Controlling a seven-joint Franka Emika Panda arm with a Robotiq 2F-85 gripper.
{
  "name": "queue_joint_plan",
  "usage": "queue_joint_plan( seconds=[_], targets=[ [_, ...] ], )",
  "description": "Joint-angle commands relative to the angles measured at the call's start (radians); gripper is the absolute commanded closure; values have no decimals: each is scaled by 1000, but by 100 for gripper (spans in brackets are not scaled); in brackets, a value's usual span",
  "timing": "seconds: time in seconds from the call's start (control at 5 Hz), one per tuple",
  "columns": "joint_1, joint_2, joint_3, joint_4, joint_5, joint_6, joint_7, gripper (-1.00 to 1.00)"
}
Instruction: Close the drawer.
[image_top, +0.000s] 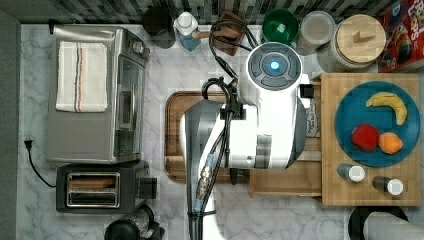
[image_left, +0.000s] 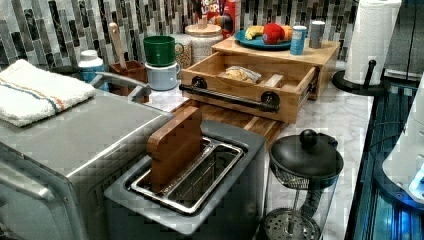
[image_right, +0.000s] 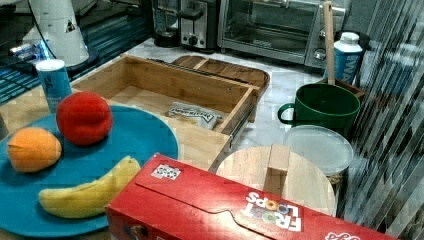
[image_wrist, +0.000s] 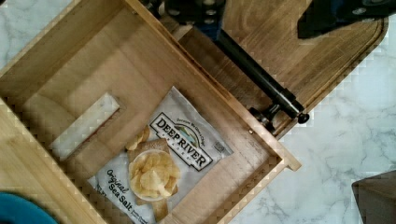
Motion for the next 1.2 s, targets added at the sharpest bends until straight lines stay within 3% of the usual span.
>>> queue_joint_plan(
  seconds=[0.2,0.4,0.6,1.2],
  targets=[
    [-2,5,2,0,0,1,-9,100],
    [-1,5,1,0,0,1,-9,100],
    [-7,24,11,9,41,-11,-30,-100],
    [57,30,96,-57,102,60,-44,-100]
  ],
)
